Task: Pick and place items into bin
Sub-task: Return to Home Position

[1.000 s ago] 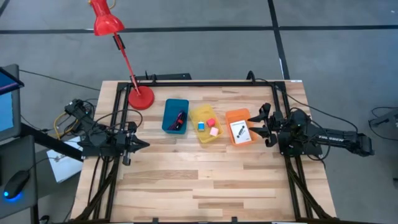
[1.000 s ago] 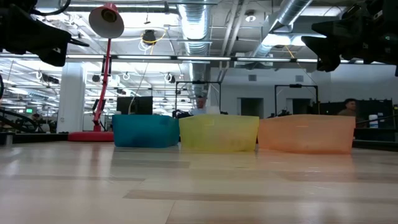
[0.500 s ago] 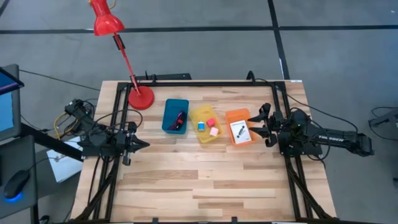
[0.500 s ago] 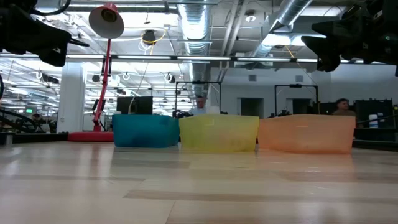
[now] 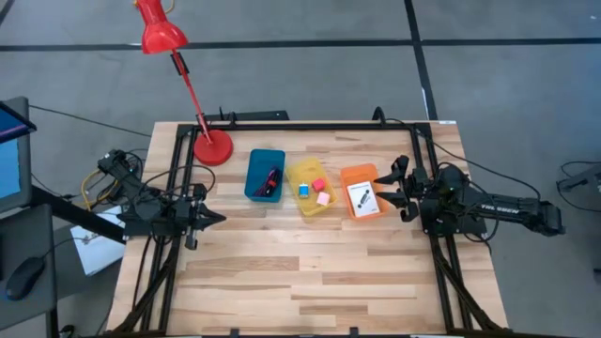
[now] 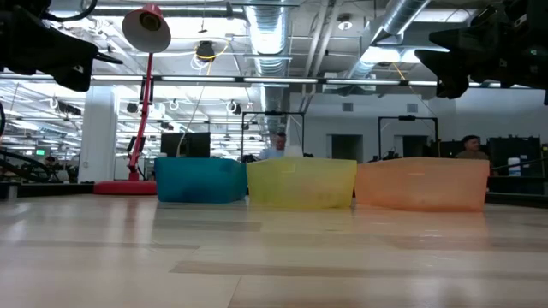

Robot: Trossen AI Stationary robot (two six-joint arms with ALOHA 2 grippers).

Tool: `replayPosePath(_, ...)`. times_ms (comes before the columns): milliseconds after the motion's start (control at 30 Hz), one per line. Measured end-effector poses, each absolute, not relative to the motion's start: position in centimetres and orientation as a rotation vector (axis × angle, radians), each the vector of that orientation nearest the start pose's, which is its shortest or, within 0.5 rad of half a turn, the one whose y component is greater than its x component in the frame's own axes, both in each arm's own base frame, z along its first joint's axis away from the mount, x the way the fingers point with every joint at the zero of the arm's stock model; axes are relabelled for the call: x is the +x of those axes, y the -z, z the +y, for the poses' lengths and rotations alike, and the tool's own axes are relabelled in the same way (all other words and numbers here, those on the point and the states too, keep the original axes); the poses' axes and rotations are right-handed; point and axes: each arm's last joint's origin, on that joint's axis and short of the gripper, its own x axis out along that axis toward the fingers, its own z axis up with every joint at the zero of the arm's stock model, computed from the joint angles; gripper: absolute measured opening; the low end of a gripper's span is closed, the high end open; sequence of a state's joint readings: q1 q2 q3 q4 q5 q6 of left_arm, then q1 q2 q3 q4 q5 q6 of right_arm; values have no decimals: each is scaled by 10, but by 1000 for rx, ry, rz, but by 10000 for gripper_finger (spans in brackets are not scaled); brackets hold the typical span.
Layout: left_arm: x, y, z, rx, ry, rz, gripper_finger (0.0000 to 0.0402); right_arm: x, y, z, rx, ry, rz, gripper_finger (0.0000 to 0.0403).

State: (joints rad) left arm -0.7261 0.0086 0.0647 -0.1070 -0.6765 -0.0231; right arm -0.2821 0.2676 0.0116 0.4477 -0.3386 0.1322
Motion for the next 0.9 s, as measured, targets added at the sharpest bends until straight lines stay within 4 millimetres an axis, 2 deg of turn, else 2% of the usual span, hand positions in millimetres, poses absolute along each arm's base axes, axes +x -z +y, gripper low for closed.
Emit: replayPosePath(900, 77, -175, -45, 32, 49, 39, 0, 109, -187, -22, 73, -68, -178, 182)
